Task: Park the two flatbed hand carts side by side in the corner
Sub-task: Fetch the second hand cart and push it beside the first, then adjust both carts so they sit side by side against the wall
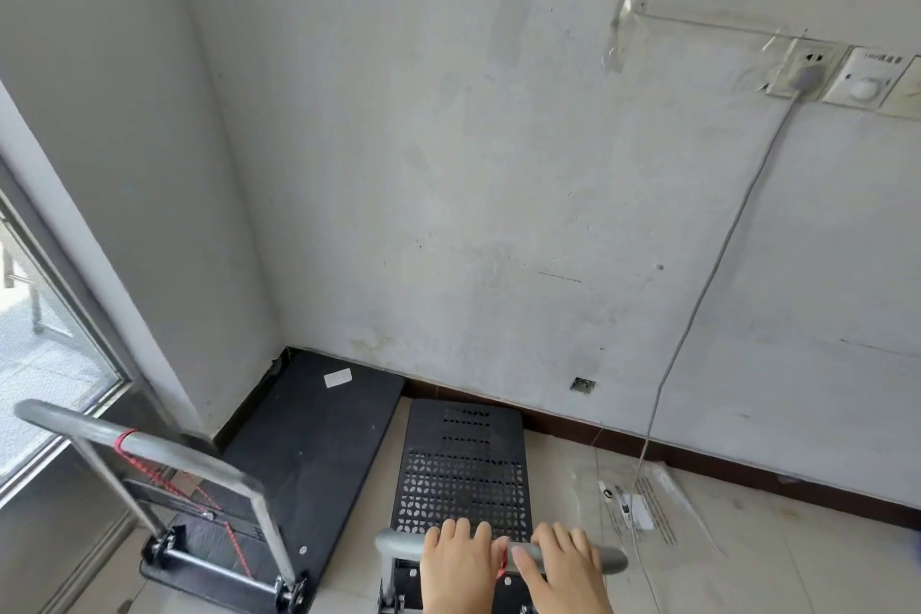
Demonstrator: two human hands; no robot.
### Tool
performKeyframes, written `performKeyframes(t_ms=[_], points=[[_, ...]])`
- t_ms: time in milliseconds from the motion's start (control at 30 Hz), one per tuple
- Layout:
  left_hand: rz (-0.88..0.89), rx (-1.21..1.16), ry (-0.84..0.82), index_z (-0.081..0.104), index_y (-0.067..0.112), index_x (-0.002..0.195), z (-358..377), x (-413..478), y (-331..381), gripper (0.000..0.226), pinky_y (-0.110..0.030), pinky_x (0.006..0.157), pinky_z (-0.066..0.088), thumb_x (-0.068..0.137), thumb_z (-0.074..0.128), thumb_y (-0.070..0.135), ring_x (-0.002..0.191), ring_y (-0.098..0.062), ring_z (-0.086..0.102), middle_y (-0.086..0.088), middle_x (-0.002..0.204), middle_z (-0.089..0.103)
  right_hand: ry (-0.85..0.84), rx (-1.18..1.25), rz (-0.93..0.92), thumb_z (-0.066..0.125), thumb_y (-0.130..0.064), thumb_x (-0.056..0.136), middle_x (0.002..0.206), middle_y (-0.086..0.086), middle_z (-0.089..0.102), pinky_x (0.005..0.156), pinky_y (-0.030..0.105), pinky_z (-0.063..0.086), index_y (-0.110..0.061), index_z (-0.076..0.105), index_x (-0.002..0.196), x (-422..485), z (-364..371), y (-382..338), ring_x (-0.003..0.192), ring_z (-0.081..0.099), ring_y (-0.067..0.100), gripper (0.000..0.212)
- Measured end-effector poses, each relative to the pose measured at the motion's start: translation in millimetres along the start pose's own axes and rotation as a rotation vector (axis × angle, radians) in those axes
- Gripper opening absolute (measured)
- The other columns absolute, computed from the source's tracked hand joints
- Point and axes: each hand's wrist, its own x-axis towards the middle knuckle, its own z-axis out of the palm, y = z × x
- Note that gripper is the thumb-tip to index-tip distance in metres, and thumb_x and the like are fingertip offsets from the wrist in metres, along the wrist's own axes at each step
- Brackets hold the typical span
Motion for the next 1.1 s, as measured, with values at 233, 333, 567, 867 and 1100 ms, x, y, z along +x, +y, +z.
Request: performKeyframes(t_ms=[233, 333, 567, 867, 1100], points=[[0.117, 0.179, -0.041, 0.056, 0.014, 0.11, -99.9, 15.4, -23.0, 0.026, -0.039, 0.081, 0.042, 0.1, 0.036, 0.029, 0.101, -0.028, 0.051, -0.006, 0.107, 0.056, -0.122, 0.095, -0.052, 0.029, -0.055, 0.091, 0.101, -0.004, 0.052, 0.083, 0.03, 0.037, -0.024, 0.047, 0.091, 19.4, -59.0, -19.0, 0.099, 0.04, 0.016, 0.036], [0.038, 0.228, 0.058, 0.054, 0.015, 0.111, -147.1, 25.1, -49.3, 0.035, -0.036, 0.078, 0.04, 0.102, 0.027, 0.034, 0.103, -0.027, 0.051, -0.003, 0.108, 0.058, -0.025, 0.093, -0.113, 0.03, -0.054, 0.092, 0.099, -0.002, 0.053, 0.081, 0.032, 0.04, -0.023, 0.046, 0.09, 38.0, -99.6, -49.4, 0.101, 0.041, 0.018, 0.035], [-0.058, 0.298, 0.103, 0.056, 0.02, 0.109, -230.6, 15.6, -138.3, 0.016, -0.036, 0.077, 0.043, 0.095, 0.048, 0.019, 0.106, -0.026, 0.052, 0.0, 0.109, 0.056, 0.118, 0.117, -0.251, 0.03, -0.044, 0.095, 0.106, 0.005, 0.055, 0.079, 0.037, 0.039, -0.014, 0.053, 0.102, 70.8, -169.9, -166.4, 0.103, 0.042, 0.024, 0.038], [-0.035, 0.307, 0.124, 0.055, 0.019, 0.113, -241.7, -6.3, -294.9, 0.03, -0.034, 0.074, 0.04, 0.1, 0.03, 0.031, 0.102, -0.025, 0.053, -0.002, 0.107, 0.06, 0.04, 0.178, -0.21, 0.03, -0.047, 0.095, 0.108, 0.006, 0.054, 0.085, 0.038, 0.04, -0.016, 0.051, 0.098, 83.5, -104.6, -335.4, 0.105, 0.042, 0.024, 0.037], [-0.139, 0.284, 0.013, 0.064, 0.024, 0.082, -222.4, -46.5, -460.0, 0.016, -0.036, 0.059, 0.05, 0.076, 0.075, 0.034, 0.074, -0.021, 0.062, 0.004, 0.075, 0.064, -0.107, 0.212, -0.217, 0.029, -0.045, 0.095, 0.114, 0.007, 0.051, 0.083, 0.04, 0.039, -0.017, 0.046, 0.117, 84.8, -21.8, -470.5, 0.106, 0.043, 0.026, 0.039]])
